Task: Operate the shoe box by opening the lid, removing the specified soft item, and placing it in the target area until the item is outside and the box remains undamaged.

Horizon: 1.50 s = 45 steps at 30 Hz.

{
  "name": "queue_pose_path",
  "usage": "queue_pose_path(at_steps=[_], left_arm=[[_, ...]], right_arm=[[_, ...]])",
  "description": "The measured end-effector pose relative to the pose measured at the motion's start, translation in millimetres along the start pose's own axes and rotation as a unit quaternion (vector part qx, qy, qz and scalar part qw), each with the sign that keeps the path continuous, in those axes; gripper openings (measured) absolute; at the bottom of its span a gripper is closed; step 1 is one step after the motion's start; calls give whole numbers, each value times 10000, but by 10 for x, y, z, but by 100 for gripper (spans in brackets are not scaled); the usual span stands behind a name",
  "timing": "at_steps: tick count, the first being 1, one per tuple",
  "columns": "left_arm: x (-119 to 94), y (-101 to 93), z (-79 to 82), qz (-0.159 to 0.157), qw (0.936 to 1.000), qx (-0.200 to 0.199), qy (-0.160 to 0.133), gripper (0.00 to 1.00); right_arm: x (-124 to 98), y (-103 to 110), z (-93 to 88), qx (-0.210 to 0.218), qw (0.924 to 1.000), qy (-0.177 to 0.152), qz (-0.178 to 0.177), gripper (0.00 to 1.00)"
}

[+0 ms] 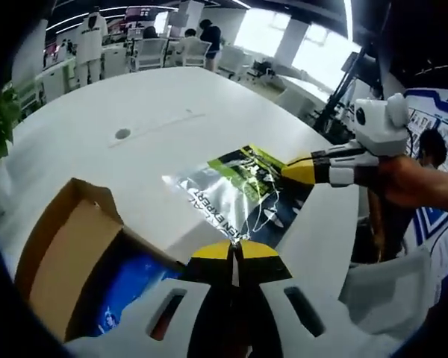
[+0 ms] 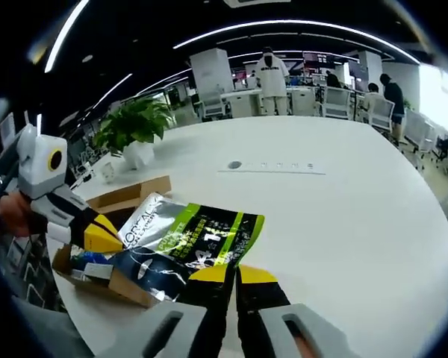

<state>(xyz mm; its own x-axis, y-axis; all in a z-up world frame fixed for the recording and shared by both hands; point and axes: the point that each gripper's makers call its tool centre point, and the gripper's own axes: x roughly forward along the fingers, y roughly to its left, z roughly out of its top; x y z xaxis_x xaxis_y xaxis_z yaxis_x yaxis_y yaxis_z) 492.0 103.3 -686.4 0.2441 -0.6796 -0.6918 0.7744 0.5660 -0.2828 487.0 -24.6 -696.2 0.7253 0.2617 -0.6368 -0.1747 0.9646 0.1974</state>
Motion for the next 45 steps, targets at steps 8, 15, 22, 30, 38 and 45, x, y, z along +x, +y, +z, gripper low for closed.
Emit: queue_pose_path(at_steps=[8, 15, 22, 30, 38, 45], left_arm=[[203, -51, -16, -9, 9997, 169, 195, 1], [367, -76, -62, 6, 9983, 430, 388, 1], [464, -88, -75, 12, 9967, 635, 509, 1], [577, -26, -76, 154, 9929, 999, 629, 1], [652, -30, -141, 84, 9893, 1227, 785, 2], [714, -48, -177, 34, 9875, 1313, 871, 2]], right_arm=[[58, -185, -91, 111, 9999, 63, -46, 0], [108, -300, -176, 224, 9997, 107, -68, 0], [171, -397, -228, 300, 9994, 132, -74, 0], [235, -442, -285, 378, 9992, 142, -53, 0], [274, -470, -329, 388, 9991, 183, -58, 0], [323, -525, -361, 437, 9988, 221, -73, 0]])
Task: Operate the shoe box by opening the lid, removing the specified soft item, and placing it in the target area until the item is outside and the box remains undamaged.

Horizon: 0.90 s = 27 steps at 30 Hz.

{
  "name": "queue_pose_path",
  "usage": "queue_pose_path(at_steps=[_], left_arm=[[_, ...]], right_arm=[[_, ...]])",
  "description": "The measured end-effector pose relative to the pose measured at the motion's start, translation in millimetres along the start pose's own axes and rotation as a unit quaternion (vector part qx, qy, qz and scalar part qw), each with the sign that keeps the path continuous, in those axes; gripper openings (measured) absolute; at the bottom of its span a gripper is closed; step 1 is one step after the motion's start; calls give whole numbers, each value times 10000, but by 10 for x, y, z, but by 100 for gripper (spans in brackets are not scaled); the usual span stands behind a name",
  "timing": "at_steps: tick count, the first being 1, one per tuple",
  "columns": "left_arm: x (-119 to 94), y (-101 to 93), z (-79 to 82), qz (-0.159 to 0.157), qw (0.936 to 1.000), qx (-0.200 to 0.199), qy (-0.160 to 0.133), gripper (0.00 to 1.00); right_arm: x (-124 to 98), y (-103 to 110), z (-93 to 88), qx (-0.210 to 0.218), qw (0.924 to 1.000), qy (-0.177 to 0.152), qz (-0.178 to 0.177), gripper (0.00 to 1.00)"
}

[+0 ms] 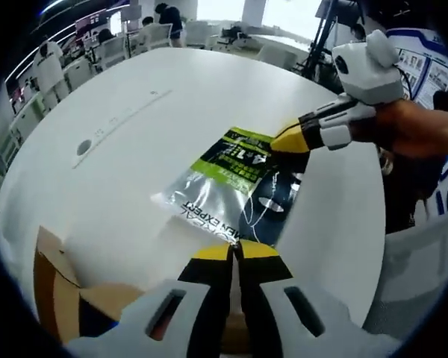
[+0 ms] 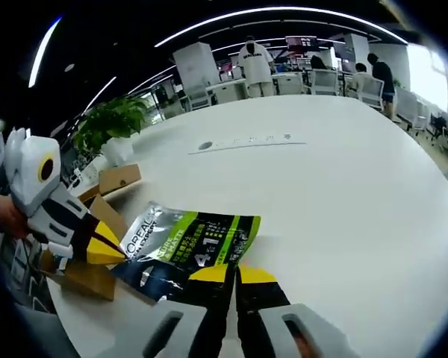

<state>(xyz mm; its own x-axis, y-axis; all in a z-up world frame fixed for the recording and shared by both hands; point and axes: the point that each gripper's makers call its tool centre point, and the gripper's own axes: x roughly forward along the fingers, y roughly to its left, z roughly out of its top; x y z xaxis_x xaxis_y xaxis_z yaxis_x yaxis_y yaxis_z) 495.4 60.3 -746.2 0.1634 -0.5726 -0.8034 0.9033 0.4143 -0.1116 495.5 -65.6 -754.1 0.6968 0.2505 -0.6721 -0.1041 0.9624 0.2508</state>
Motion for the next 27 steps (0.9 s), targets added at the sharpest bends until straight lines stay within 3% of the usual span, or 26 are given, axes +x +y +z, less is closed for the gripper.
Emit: queue_pose_path(at_steps=[15, 23, 27], left_arm=[[81, 36, -52, 27, 9997, 191, 165, 2], [130, 14, -83, 72, 9971, 689, 302, 0], [138, 8, -94, 3, 9975, 612, 341, 0]], right_arm=[[89, -34, -62, -49, 9999, 95, 7, 0], [127, -121, -68, -29, 9999, 109, -57, 0], [140, -159, -82, 30, 9999, 116, -54, 0]])
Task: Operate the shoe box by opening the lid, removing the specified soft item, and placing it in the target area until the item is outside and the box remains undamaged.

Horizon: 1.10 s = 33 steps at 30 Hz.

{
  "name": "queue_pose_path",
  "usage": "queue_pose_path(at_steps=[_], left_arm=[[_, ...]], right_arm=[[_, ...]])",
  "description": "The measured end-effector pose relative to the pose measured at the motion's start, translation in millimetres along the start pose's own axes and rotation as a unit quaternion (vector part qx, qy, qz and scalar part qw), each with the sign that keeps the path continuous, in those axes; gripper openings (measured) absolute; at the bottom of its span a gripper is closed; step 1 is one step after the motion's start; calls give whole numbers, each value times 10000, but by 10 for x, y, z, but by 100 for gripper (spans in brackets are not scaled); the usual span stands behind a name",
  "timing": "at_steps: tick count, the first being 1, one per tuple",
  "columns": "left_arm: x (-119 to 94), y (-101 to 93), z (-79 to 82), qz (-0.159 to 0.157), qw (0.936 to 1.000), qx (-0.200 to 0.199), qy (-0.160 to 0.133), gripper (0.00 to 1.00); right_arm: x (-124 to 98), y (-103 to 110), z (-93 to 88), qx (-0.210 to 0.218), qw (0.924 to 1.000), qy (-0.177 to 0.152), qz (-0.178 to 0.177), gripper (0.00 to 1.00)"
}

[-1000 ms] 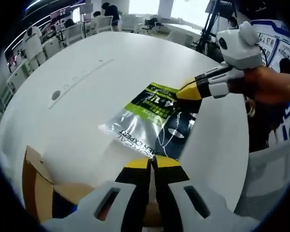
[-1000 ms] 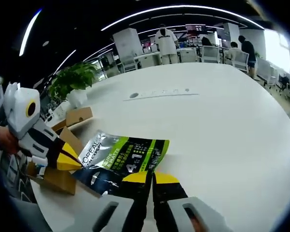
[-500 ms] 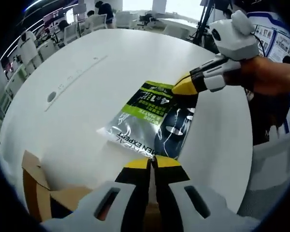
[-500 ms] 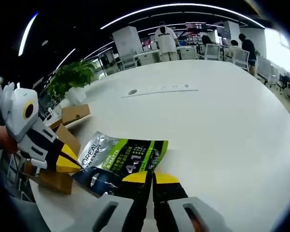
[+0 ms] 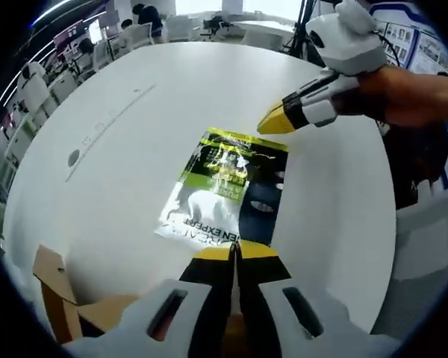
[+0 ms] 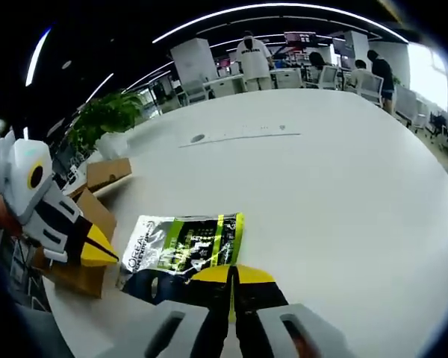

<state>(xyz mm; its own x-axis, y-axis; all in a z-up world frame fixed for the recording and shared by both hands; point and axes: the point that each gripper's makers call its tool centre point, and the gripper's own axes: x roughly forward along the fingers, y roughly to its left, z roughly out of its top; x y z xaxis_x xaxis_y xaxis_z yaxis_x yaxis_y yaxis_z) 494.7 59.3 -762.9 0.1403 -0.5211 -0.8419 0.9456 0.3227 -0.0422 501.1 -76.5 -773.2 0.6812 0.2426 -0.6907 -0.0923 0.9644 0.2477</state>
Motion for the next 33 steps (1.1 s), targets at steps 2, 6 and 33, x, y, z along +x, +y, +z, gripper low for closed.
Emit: queue_pose_path(at_steps=[2, 6, 33], left_arm=[[-4, 3, 1, -2, 10000, -2, 0, 0], [-7, 11, 6, -16, 10000, -83, -15, 0], [-503, -35, 249, 13, 9927, -892, -811, 4]], right_arm=[[8, -14, 1, -3, 10000, 2, -13, 0], [-14, 31, -13, 16, 10000, 10, -5, 0], [-525, 355, 248, 936, 9929, -720, 173, 6]])
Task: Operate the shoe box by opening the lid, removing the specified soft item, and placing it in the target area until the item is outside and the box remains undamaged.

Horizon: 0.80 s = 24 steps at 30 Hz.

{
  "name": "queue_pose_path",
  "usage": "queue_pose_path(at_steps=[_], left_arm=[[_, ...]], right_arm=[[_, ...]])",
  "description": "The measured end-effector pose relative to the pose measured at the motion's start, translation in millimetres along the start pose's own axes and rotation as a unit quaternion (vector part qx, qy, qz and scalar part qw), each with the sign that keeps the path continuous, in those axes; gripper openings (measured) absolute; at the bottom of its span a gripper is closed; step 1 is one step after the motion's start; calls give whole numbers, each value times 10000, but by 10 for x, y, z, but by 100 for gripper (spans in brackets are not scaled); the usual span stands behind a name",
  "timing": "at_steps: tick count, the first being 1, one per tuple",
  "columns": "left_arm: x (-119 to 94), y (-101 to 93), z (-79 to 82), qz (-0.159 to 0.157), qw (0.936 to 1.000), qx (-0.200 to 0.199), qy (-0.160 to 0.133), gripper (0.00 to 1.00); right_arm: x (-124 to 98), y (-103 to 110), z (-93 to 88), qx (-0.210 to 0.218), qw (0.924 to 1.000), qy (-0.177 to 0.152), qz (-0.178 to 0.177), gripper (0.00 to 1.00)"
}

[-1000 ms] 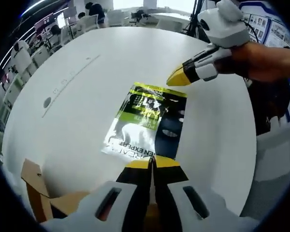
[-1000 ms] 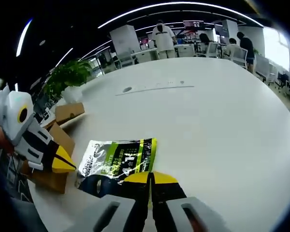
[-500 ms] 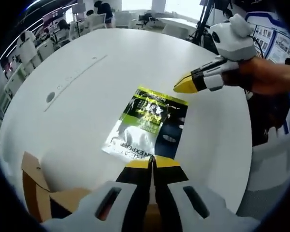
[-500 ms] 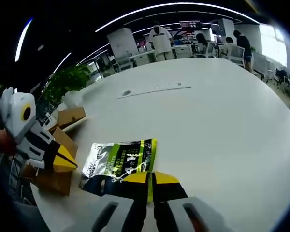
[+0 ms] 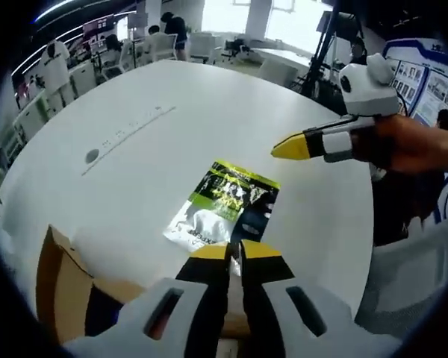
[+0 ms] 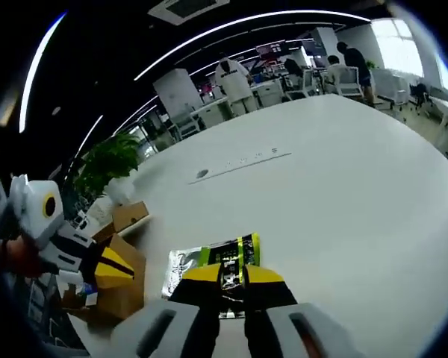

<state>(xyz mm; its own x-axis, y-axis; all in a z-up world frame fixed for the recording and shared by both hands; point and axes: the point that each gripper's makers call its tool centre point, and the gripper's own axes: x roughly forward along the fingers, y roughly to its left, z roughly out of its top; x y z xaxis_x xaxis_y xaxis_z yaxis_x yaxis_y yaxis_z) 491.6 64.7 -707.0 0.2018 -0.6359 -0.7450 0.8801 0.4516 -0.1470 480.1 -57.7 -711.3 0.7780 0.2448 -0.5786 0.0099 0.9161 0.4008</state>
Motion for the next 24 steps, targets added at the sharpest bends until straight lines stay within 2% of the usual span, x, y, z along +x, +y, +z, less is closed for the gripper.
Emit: queue_pose_path(at_steps=[8, 19, 24], left_arm=[[-217, -47, 5, -31, 9995, -207, -237, 7], [-495, -85, -107, -16, 9982, -382, -467, 9], [-655, -52, -151, 22, 9972, -450, -595, 10]], right_arm=[[-191, 159, -49, 19, 10000, -47, -5, 10], [-398, 362, -180, -55, 10000, -18, 13, 14], [-425, 349, -171, -87, 10000, -32, 28, 15]])
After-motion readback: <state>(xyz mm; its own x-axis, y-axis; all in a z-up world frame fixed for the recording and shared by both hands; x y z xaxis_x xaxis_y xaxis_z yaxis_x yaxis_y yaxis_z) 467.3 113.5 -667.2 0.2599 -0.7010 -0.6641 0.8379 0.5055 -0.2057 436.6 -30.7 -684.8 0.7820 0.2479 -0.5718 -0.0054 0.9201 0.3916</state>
